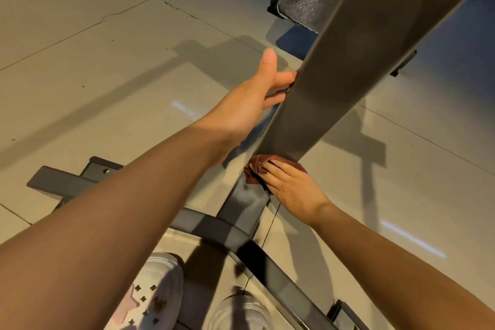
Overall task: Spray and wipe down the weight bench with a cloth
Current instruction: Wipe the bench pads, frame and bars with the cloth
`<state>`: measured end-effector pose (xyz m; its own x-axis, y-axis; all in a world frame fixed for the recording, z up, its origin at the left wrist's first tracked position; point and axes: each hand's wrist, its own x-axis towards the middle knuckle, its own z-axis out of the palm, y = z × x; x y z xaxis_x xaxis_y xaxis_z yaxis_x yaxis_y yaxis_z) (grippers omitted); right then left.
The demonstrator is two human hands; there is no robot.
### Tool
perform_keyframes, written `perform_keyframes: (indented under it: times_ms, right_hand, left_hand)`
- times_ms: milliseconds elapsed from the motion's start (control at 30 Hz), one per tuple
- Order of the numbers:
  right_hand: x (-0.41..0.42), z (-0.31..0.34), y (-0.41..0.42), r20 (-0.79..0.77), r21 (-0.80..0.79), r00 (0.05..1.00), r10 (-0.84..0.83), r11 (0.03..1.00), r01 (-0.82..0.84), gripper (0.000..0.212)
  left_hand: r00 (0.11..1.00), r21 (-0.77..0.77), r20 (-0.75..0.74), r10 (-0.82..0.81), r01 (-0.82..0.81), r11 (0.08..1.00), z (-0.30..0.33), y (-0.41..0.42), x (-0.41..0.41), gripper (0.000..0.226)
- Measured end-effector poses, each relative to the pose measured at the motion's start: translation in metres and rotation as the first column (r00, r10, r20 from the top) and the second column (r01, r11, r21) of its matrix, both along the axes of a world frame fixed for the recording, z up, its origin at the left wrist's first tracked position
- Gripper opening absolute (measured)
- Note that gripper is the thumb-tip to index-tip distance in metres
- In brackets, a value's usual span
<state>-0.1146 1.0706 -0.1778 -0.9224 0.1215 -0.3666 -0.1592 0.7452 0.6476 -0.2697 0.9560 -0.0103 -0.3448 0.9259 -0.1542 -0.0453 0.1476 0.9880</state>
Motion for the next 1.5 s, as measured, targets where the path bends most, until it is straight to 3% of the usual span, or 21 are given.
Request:
perform_keyframes:
  times_ms: [67, 133, 233, 300, 400, 467, 500, 567, 633, 700, 767, 833, 900, 967, 1033, 1100, 1167, 1267, 1300, 1500]
  right_hand:
    - [0.001, 0.01, 0.001, 0.074, -0.097, 0.997, -0.016, 0.995, 0.023, 0.058]
    - [0.007, 0.023, 0.001, 0.038, -0.19, 0.998, -0.048, 0.98, 0.055, 0.054]
    - [0.028, 0.035, -0.002, -0.169, -0.269, 0.98, -0.109, 0.961, 0.061, 0.046]
    - [0.039, 0.043, -0.007, -0.347, -0.337, 0.926, -0.146, 0.941, 0.022, 0.045]
    - [0.047, 0.055, -0.017, -0.495, -0.466, 0.814, -0.302, 0.884, 0.045, 0.065]
    - [0.045, 0.063, -0.029, -0.492, -0.728, 0.696, -0.523, 0.686, 0.0, 0.055]
    - [0.042, 0.068, -0.036, -0.437, -0.856, 0.616, -0.655, 0.514, -0.062, 0.047]
    - [0.033, 0.078, -0.052, -0.18, -0.978, 0.488, -0.854, 0.105, -0.178, 0.045]
    - [0.025, 0.083, -0.063, 0.135, -0.935, 0.442, -0.887, -0.261, -0.238, 0.044]
    - [0.02, 0.087, -0.069, 0.307, -0.864, 0.428, -0.85, -0.438, -0.25, 0.04]
    - [0.018, 0.091, -0.074, 0.374, -0.819, 0.426, -0.824, -0.509, -0.266, 0.036]
    - [0.02, 0.094, -0.079, 0.403, -0.778, 0.451, -0.796, -0.558, -0.288, 0.033]
    - [0.023, 0.098, -0.082, 0.408, -0.748, 0.458, -0.79, -0.577, -0.329, 0.029]
    - [0.026, 0.1, -0.086, 0.384, -0.751, 0.441, -0.811, -0.552, -0.363, 0.024]
    - [0.028, 0.104, -0.093, 0.28, -0.816, 0.424, -0.861, -0.446, -0.367, 0.014]
    - [0.03, 0.106, -0.101, 0.16, -0.869, 0.43, -0.888, -0.334, -0.366, 0.029]
    - [0.028, 0.102, -0.105, 0.037, -0.938, 0.403, -0.914, -0.171, -0.301, 0.042]
    - [0.02, 0.096, -0.106, -0.06, -0.976, 0.334, -0.941, -0.015, -0.219, 0.017]
    - [0.018, 0.097, -0.106, -0.085, -0.979, 0.323, -0.943, 0.018, -0.204, 0.005]
    - [0.025, 0.122, -0.084, -0.33, -0.943, 0.282, -0.901, 0.301, -0.141, 0.019]
  left_hand:
    - [0.999, 0.003, -0.029, -0.025, 0.026, 1.0, 0.002, -0.003, -0.002, 0.061]
    - [0.993, -0.03, -0.111, -0.042, 0.039, 0.999, -0.002, -0.005, -0.006, 0.054]
    - [0.971, -0.151, -0.235, -0.042, 0.007, 0.988, -0.03, -0.015, -0.007, 0.031]
    - [0.96, -0.216, -0.277, -0.049, -0.013, 0.976, -0.061, -0.029, -0.004, 0.037]
    - [0.906, -0.327, -0.39, -0.167, 0.033, 0.944, -0.094, -0.053, 0.001, 0.05]
    - [0.872, -0.32, -0.445, -0.203, 0.057, 0.946, -0.1, -0.062, 0.002, 0.059]
    - [0.857, -0.282, -0.473, -0.205, 0.073, 0.957, -0.099, -0.064, 0.004, 0.065]
    - [0.833, -0.164, -0.525, -0.173, 0.1, 0.981, -0.092, -0.063, 0.007, 0.071]
    - [0.856, -0.023, -0.509, -0.085, 0.086, 0.996, -0.085, -0.06, 0.01, 0.061]
    - [0.879, 0.078, -0.478, 0.001, 0.041, 0.996, -0.079, -0.057, 0.012, 0.036]
    - [0.906, 0.132, -0.419, 0.066, -0.011, 0.991, -0.072, -0.056, 0.015, 0.021]
    - [0.957, 0.13, -0.276, 0.085, -0.051, 0.99, -0.064, -0.056, 0.016, 0.022]
    - [0.985, 0.136, -0.164, 0.056, -0.034, 0.99, -0.054, -0.056, 0.018, 0.019]
    - [0.989, 0.157, -0.144, 0.04, -0.017, 0.987, -0.044, -0.056, 0.021, 0.016]
    - [0.991, 0.183, -0.126, 0.05, -0.027, 0.983, -0.036, -0.056, 0.024, 0.016]
    - [0.987, 0.218, -0.147, 0.059, -0.026, 0.975, -0.029, -0.057, 0.023, 0.017]
    - [0.964, 0.237, -0.26, 0.055, 0.008, 0.972, -0.021, -0.06, 0.022, 0.015]
    - [0.92, 0.277, -0.381, 0.091, 0.019, 0.961, -0.01, -0.065, 0.019, 0.013]
    - [0.919, 0.29, -0.378, 0.111, 0.004, 0.957, -0.007, -0.067, 0.016, 0.015]
    - [0.933, 0.198, -0.287, 0.218, -0.165, 0.966, -0.013, -0.075, -0.011, 0.022]
